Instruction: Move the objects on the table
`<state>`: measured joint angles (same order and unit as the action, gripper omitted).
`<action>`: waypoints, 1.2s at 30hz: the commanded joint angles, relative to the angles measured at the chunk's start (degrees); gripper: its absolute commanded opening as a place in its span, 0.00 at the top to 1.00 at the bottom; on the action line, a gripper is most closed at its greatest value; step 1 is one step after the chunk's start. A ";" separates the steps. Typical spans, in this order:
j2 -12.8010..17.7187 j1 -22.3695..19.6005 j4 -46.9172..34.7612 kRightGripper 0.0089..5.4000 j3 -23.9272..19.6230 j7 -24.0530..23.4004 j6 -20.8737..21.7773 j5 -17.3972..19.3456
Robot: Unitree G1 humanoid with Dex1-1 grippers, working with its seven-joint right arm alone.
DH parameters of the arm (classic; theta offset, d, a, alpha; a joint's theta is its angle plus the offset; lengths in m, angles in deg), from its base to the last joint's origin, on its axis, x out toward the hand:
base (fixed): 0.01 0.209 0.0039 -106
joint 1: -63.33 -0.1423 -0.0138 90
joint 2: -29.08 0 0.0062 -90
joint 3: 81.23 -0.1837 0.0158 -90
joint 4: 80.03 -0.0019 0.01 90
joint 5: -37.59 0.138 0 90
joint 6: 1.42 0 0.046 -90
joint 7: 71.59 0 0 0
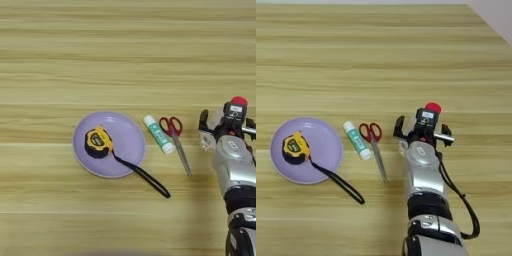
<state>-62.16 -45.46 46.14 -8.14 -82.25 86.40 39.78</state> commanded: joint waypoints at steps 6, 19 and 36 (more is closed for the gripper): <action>2.40 -4.98 -0.85 0.19 -0.33 0.97 1.10 0.58; 2.48 -5.84 0.77 0.36 -0.65 2.01 1.52 0.97; 0.95 -4.89 -3.39 0.39 0.88 4.71 5.33 1.28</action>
<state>-63.14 -46.55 47.73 -7.78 -78.21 88.16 41.40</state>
